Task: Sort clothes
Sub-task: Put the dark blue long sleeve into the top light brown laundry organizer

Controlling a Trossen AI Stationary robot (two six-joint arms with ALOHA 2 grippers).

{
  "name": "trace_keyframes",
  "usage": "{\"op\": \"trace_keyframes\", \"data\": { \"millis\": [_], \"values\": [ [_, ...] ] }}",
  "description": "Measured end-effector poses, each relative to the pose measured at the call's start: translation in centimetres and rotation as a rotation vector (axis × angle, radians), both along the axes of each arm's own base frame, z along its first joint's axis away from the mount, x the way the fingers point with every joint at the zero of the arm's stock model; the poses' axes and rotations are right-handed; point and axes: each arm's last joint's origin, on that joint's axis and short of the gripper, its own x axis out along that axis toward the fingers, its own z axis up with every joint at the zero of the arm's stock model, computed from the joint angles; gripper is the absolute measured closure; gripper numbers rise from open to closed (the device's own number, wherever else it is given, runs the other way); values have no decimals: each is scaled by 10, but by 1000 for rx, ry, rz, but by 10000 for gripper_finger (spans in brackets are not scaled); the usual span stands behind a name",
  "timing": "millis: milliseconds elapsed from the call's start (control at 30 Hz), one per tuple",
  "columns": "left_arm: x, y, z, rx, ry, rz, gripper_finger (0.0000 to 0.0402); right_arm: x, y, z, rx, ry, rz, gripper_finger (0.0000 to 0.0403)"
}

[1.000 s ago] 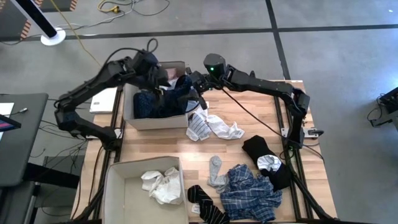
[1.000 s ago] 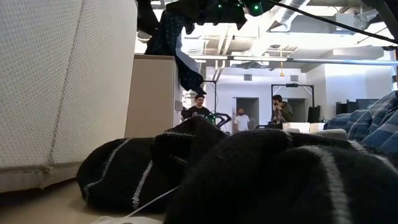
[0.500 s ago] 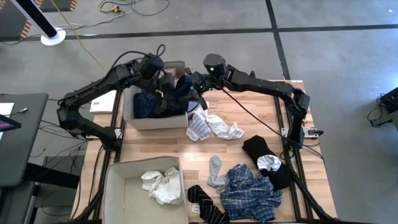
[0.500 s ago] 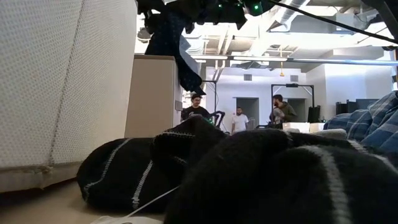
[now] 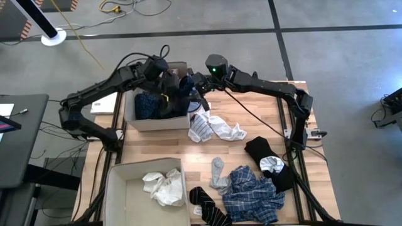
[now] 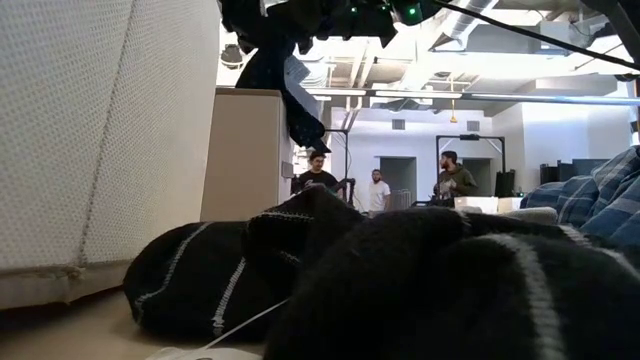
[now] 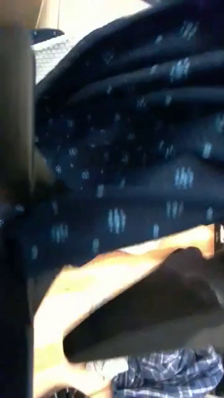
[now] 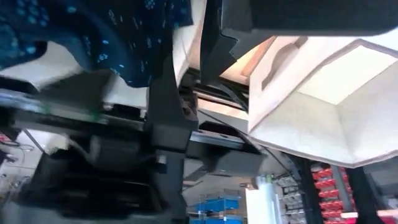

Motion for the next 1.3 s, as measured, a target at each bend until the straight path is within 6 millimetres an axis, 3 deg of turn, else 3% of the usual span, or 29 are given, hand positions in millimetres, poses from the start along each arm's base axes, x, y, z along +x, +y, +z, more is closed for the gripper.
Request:
{"op": "trace_keyframes", "data": {
  "millis": [67,167,600,933,1167,1300],
  "values": [
    [0,1,0,21,6,9,388,0,0,-1,7,9,-2,251],
    [-5,0,0,61,46,41,396,-2,-1,-3,30,47,-11,251],
    [-41,-6,27,263,285,272,400,-15,-14,-8,44,180,-142,251],
    [-52,-9,29,285,367,326,401,-15,-21,-8,13,188,-354,251],
    [-49,-9,31,281,324,324,401,-13,-26,2,-12,102,-461,251],
    [-53,-5,32,403,400,423,401,-13,-26,1,-8,108,-463,251]
  ]
}}
